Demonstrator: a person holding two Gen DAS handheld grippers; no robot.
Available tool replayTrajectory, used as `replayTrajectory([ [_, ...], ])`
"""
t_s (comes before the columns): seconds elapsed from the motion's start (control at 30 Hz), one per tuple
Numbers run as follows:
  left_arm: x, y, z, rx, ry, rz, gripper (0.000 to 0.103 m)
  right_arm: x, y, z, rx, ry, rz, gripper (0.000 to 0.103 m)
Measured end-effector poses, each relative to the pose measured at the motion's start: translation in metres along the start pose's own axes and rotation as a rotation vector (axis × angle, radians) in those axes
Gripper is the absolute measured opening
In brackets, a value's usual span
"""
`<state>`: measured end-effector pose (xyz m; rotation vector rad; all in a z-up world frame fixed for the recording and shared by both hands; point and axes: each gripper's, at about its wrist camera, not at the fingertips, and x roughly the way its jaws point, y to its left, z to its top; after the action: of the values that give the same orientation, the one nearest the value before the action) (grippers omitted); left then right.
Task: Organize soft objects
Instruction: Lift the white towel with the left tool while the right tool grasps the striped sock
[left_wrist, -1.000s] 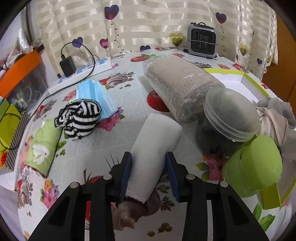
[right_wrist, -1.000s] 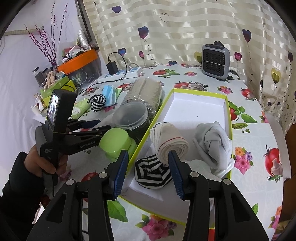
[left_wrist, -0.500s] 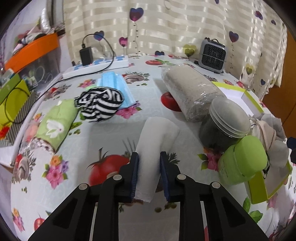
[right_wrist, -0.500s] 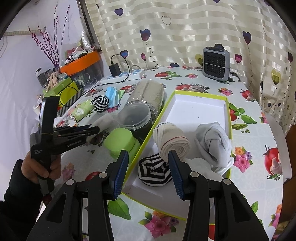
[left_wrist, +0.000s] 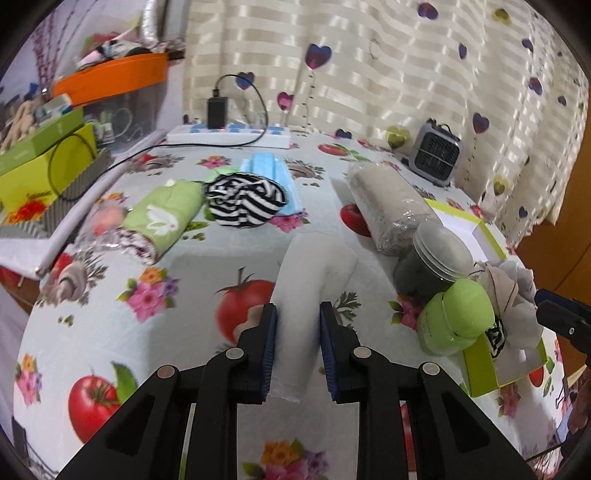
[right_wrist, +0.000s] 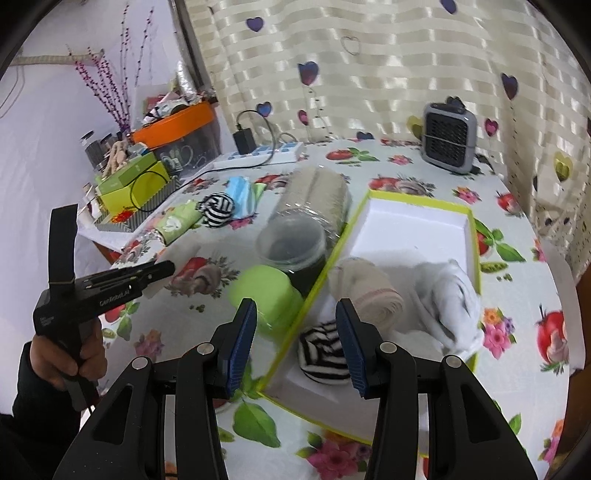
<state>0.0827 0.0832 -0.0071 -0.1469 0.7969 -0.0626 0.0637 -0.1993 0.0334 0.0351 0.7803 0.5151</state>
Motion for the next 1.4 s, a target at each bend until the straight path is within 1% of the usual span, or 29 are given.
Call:
replayTrajectory([
  [0.33,-0.019,0.025,-0.005,-0.083,-0.022,0.044,0.022,0.024,0.048,0.04,-0.133,0.016,0.07,0.046],
  [0.5,-0.024,0.04,-0.006,-0.122,-0.031,0.061,0.022,0.041,0.08,0.061,-0.237,0.019,0.093,0.046],
  [0.6,-0.027,0.05,-0.008,-0.142,-0.038,0.072,0.022,0.056,0.099,0.077,-0.294,0.035,0.119,0.046],
  [0.7,-0.027,0.06,-0.008,-0.165,-0.039,0.079,0.022,0.073,0.115,0.091,-0.359,0.05,0.103,0.046],
  [0.73,-0.027,0.063,-0.008,-0.171,-0.04,0.084,0.022,0.083,0.122,0.097,-0.391,0.064,0.112,0.046],
  [0.8,-0.027,0.068,-0.008,-0.182,-0.041,0.085,0.022,0.098,0.128,0.105,-0.416,0.088,0.126,0.046],
  [0.83,-0.027,0.071,-0.008,-0.189,-0.042,0.086,0.022,0.112,0.132,0.11,-0.432,0.113,0.126,0.046],
  [1.1,-0.022,0.086,-0.007,-0.223,-0.038,0.09,0.022,0.186,0.144,0.126,-0.458,0.259,0.125,0.046],
  [1.2,-0.017,0.09,-0.006,-0.229,-0.032,0.088,0.022,0.212,0.147,0.132,-0.485,0.296,0.087,0.046],
  [1.4,-0.009,0.096,-0.005,-0.241,-0.021,0.076,0.023,0.247,0.155,0.139,-0.526,0.353,0.049,0.046],
])
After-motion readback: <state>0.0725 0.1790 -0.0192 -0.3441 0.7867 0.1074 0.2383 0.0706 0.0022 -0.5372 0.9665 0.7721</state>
